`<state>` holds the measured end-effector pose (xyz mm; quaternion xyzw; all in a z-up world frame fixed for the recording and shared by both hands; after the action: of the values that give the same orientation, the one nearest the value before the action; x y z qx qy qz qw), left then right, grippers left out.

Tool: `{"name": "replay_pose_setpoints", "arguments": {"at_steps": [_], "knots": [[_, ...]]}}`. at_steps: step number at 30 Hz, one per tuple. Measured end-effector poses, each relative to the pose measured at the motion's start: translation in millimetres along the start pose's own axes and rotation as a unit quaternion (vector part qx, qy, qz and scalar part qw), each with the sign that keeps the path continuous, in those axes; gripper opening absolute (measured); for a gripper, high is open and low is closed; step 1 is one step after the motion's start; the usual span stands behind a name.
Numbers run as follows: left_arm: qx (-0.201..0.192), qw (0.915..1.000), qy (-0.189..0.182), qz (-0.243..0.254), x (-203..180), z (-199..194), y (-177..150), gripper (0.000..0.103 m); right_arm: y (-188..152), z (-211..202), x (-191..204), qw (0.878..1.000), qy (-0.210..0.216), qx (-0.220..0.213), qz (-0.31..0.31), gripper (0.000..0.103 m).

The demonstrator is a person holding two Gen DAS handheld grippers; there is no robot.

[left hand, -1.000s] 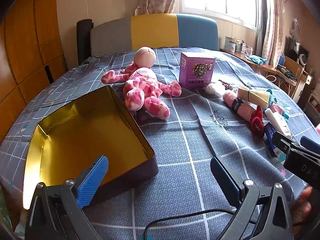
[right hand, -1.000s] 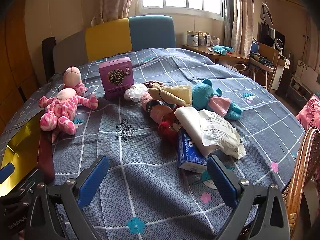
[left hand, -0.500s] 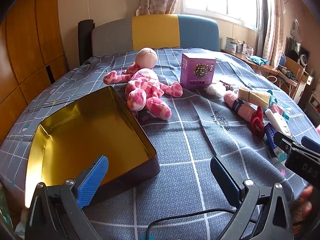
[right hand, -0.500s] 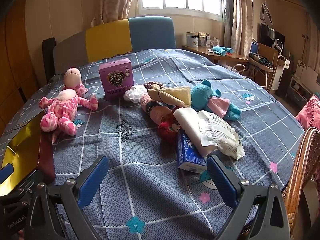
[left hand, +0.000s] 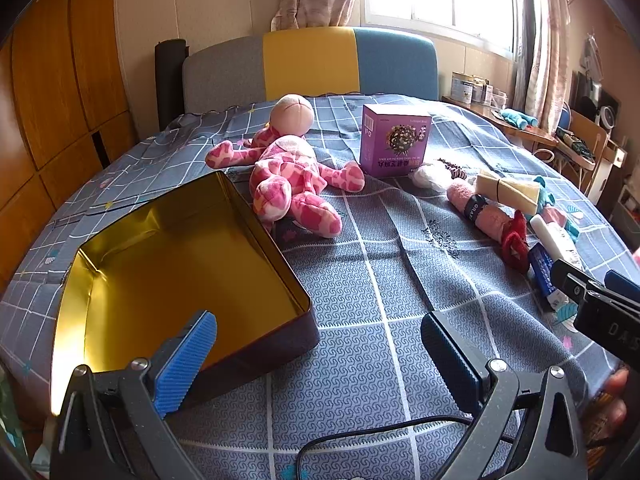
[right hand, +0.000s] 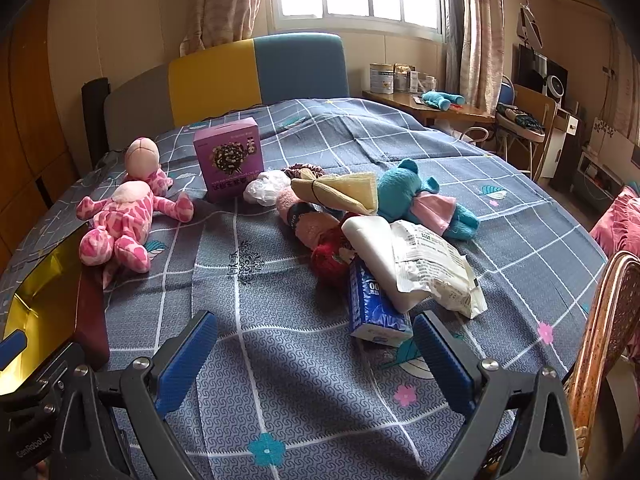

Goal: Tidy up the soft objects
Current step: 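Move the left tool toward the blue Tempo tissue pack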

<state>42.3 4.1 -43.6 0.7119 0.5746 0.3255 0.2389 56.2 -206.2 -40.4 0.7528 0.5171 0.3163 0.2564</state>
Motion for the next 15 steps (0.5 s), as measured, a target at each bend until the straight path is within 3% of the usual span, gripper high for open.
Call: {"name": "replay_pose_setpoints", "arguments": {"at_steps": [8,15], "knots": [[-0.001,0.9999,-0.007,0.008,-4,0,3,0.103,4,0,-8,1.0,-0.003,0.001,0.004,0.101],[0.009,0.9949,-0.098,0.021,-22,5,18,0.103,26,-5,-45,0.999,-0.021,0.003,0.024,0.101]]}}
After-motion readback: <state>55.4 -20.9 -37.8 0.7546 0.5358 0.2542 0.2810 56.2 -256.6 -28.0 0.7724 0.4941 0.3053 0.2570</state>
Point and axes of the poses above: each gripper's, at about its wrist camera, not at the fingertips, and z roughly the way its jaws point, x to its left, y to its top, the point moved 7 cm from there along z, roughly the way its jaws point, and after that the axes turned 12 degrees about z, right-handed, at the moved point
